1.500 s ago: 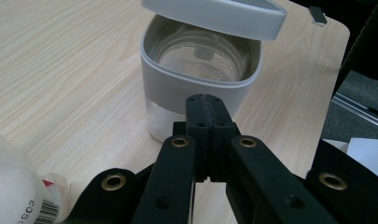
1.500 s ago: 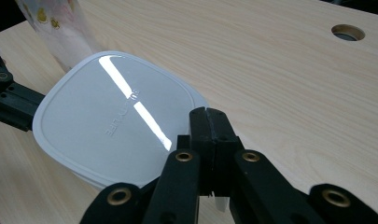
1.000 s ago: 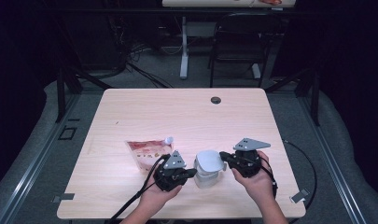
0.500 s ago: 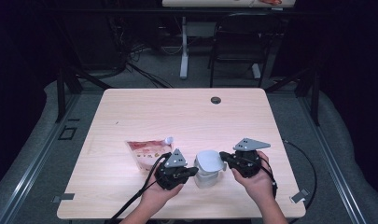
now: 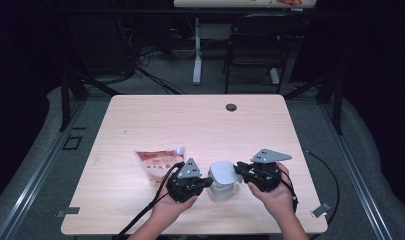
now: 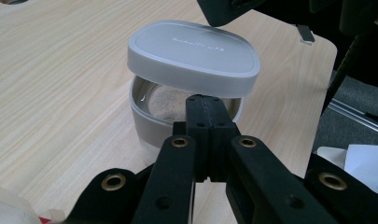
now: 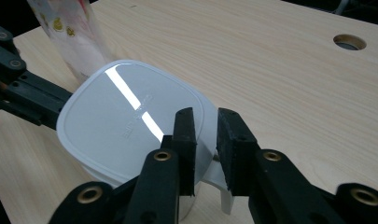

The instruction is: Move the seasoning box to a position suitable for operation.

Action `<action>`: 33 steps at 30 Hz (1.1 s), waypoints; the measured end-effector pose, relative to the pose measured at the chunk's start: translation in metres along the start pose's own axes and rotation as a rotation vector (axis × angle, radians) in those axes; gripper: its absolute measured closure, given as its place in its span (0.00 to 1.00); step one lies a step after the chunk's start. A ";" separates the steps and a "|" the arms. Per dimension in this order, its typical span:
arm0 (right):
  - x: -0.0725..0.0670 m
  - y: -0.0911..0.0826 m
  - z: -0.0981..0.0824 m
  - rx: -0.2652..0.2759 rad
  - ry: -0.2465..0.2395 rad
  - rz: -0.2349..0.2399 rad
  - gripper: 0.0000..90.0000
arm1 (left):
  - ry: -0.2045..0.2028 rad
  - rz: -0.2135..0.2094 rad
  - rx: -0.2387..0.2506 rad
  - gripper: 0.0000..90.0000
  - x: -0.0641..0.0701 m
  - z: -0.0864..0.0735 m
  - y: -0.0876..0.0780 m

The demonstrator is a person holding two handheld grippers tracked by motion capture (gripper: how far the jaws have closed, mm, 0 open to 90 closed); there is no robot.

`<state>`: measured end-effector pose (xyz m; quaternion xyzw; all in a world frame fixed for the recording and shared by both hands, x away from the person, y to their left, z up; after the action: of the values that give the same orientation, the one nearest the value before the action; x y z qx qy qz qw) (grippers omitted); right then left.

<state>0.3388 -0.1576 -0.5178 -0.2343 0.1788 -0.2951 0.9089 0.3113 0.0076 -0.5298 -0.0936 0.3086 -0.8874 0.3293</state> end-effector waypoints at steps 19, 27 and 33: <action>-0.025 -0.015 0.000 -0.021 -0.075 0.059 0.60 | 0.000 0.004 0.012 1.00 0.000 0.008 -0.002; -0.027 -0.016 -0.003 -0.026 -0.087 0.079 0.56 | 0.014 0.006 0.011 1.00 0.002 0.013 -0.003; -0.021 -0.017 -0.011 -0.046 -0.081 0.076 0.56 | 0.009 0.004 0.017 1.00 0.000 0.016 -0.004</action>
<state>0.3101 -0.1601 -0.5143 -0.2597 0.1574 -0.2467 0.9203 0.3147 0.0019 -0.5151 -0.0859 0.3026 -0.8898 0.3306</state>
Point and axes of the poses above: each handheld gripper's, and its own axes: y roughly forward along the jaws, z roughly out of its top, x roughly to its right, the point moved 7 cm from there along y, roughly forward along the jaws, and after that the axes turned 13 degrees about z, right-handed, at the moved point
